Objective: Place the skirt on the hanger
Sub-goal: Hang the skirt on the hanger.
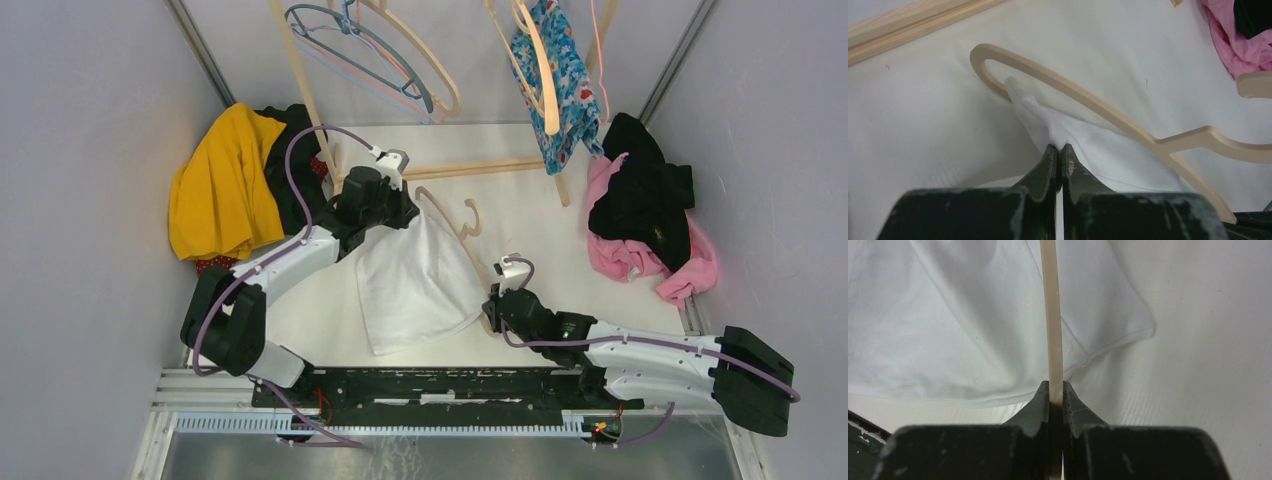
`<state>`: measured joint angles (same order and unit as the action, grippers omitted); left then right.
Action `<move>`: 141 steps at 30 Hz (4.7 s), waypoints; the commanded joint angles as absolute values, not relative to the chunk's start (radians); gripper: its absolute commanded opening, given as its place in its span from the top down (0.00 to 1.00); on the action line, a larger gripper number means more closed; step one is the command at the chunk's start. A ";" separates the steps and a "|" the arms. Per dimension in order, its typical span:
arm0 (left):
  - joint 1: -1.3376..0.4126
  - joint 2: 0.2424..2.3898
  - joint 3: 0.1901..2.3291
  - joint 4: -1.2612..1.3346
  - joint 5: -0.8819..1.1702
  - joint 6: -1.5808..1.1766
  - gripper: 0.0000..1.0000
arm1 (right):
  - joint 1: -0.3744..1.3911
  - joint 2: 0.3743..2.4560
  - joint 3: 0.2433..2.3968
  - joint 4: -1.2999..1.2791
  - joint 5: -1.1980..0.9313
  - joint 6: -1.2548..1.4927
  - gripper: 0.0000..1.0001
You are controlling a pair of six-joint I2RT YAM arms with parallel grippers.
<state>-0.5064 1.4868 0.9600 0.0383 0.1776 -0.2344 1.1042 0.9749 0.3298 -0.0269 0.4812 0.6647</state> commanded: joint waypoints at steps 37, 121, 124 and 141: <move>-0.471 1.515 0.956 -0.047 0.065 -0.281 0.93 | 1.107 0.611 0.356 -0.222 0.513 0.752 0.99; -0.477 1.923 1.212 0.226 0.332 -0.323 0.89 | 1.107 0.795 0.316 -0.178 0.488 0.744 0.99; -0.482 1.867 1.195 0.158 0.264 -0.318 0.77 | 1.106 0.815 0.304 -0.158 0.489 0.752 0.99; -0.543 1.582 0.996 -0.157 -0.021 -0.485 0.77 | 1.106 0.913 0.284 -0.062 0.473 0.749 0.99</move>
<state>-0.4938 1.7084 1.0824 -0.0479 0.0875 -0.3553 1.1042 0.8948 0.2913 -0.0658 0.5053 0.7547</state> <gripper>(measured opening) 0.249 0.089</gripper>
